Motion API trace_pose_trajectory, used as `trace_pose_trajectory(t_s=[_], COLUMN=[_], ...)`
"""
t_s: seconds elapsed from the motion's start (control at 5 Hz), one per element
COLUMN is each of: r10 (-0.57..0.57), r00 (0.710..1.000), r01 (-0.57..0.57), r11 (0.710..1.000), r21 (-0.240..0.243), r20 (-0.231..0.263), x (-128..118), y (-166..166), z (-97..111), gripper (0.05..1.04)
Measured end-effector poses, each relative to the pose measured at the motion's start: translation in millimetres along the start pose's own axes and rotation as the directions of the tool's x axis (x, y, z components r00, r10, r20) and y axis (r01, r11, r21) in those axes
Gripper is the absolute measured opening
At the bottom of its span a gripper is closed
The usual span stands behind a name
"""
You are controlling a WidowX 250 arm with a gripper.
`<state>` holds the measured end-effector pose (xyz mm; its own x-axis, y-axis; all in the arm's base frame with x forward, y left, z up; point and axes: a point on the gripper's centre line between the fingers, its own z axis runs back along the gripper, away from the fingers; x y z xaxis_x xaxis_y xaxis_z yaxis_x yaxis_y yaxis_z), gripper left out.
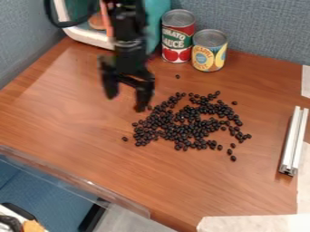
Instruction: Sweep into pile
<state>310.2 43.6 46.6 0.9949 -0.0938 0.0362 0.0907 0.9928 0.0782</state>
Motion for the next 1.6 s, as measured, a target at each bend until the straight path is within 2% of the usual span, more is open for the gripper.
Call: trace_pose_trajectory(t_s=[0.2, 0.4, 0.6, 0.8, 1.0, 1.4, 1.6], r10=[-0.037, -0.090, -0.136, -0.146, -0.121, -0.057, -0.050], r00=[0.999, 0.995, 0.986, 0.985, 0.986, 0.993, 0.994], r01=[0.037, 0.092, 0.144, 0.156, 0.132, 0.067, 0.059], r11=[0.999, 0.995, 0.986, 0.982, 0.987, 0.993, 0.994], r21=[-0.005, -0.048, -0.086, -0.108, -0.095, -0.102, -0.093], r20=[0.034, 0.041, 0.098, 0.090, 0.114, 0.102, 0.096], x=[6.6, 10.6, 22.9, 36.1, 51.6, 74.1, 78.2], y=[-44.0, -90.0, -129.3, -163.8, -192.3, -223.6, -235.6], z=[11.8, 20.8, 38.4, 31.4, 23.2, 1.8, -1.7], gripper=[0.999, 0.999, 0.999, 0.999, 0.999, 0.999, 0.999])
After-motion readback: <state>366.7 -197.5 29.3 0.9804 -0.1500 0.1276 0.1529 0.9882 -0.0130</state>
